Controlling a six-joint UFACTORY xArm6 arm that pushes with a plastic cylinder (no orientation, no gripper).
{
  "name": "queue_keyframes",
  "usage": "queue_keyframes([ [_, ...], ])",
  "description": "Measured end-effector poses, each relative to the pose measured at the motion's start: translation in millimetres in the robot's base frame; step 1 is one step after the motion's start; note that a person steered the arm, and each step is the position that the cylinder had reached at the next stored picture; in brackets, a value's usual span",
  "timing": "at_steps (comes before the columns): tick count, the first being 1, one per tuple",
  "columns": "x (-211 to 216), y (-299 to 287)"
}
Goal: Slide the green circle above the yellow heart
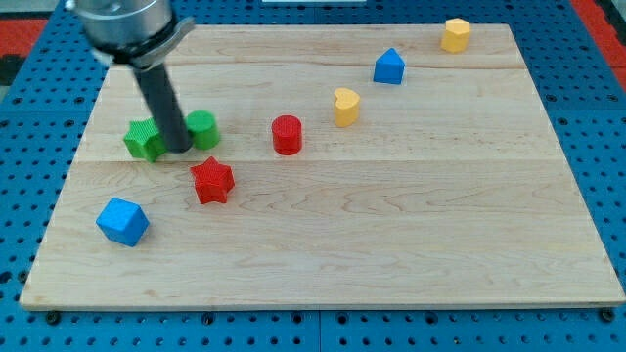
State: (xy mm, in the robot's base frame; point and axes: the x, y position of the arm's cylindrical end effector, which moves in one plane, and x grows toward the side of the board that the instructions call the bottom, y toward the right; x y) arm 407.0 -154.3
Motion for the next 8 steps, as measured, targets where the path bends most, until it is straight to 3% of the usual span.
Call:
queue_keyframes([
  [2, -73, 96],
  [5, -146, 120],
  [7, -125, 102],
  [8, -123, 149],
])
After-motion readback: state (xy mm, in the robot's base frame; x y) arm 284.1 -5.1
